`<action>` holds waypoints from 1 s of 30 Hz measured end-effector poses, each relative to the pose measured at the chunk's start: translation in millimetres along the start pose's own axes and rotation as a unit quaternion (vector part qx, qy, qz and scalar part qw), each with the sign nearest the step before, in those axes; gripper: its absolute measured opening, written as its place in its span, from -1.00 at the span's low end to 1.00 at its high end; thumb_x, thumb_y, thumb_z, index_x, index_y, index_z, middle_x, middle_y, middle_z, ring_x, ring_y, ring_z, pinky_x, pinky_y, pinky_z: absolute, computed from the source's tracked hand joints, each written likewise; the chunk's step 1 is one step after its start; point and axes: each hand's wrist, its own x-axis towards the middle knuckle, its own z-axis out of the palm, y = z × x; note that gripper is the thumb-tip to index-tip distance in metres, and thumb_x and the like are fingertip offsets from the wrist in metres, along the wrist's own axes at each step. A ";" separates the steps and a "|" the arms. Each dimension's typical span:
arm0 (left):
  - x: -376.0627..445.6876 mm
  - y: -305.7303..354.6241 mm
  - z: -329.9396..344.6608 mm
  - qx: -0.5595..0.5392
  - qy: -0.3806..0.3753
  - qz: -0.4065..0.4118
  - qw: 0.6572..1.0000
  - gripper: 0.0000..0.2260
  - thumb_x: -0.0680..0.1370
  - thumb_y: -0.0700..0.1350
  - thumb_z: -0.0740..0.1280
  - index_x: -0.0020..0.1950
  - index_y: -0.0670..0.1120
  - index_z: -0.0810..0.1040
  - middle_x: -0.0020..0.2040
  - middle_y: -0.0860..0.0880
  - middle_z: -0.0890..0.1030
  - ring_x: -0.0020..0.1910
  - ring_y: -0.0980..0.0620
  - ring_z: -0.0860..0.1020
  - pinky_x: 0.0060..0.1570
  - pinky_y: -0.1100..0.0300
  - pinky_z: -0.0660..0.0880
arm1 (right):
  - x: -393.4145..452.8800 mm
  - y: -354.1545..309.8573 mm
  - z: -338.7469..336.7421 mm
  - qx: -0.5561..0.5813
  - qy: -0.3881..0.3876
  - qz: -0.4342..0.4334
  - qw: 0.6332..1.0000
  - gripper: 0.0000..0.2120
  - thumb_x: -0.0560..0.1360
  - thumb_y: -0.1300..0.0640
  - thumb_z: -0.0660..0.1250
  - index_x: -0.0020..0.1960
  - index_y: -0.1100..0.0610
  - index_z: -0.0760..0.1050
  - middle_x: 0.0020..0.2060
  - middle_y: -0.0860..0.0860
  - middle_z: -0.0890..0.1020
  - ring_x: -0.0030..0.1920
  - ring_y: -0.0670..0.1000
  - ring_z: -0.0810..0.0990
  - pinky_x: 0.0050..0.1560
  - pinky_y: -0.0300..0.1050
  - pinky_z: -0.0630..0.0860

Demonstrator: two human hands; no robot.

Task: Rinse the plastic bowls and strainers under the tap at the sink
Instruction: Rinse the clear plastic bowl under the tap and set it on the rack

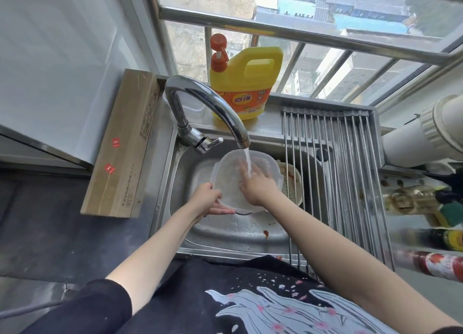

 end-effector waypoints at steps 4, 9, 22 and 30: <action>3.6 0.2 7.1 -0.037 -0.015 0.003 0.999 -0.92 0.56 -0.36 0.09 -0.01 -0.21 0.30 -0.06 -0.42 0.48 -0.47 -0.19 0.64 -0.60 0.26 0.50 | -4.7 -29.4 -10.4 0.167 -0.066 -0.029 0.983 -0.43 0.61 0.16 0.08 0.56 0.06 -0.05 0.50 0.16 0.19 0.48 0.17 0.19 0.48 0.16 0.00; 11.9 -3.3 2.4 -0.057 -0.006 0.003 0.998 -0.79 0.61 -0.32 0.09 0.23 -0.33 0.33 -0.11 -0.36 0.56 -0.48 -0.13 0.64 -0.56 0.22 0.54 | -22.0 -32.3 -37.2 0.242 -0.222 -0.090 0.940 -0.47 0.59 0.30 0.08 0.54 0.16 0.08 0.44 0.15 0.31 0.44 0.12 0.27 0.37 -0.11 0.16; -8.0 4.9 -11.1 0.019 0.003 -0.040 0.999 -0.70 0.52 -0.42 0.01 0.25 -0.34 0.24 -0.23 -0.43 0.61 -0.46 -0.18 0.64 -0.53 0.18 0.58 | 10.4 6.9 -31.9 -0.218 -0.012 -0.156 0.963 -0.56 0.62 0.08 0.15 0.49 0.00 0.25 0.47 -0.02 0.31 0.42 -0.02 0.32 0.37 -0.20 0.30; -1.3 14.5 1.9 -0.092 0.096 0.033 0.991 -0.80 0.55 -0.43 0.06 -0.17 -0.17 0.30 0.20 -0.26 0.34 -0.05 -0.47 0.53 -0.37 -0.31 0.53 | -1.6 -2.7 -18.0 -0.306 -0.122 0.017 0.944 -0.53 0.61 -0.05 0.01 0.48 0.03 0.28 0.43 0.11 0.36 0.52 0.20 0.08 0.41 0.36 -0.30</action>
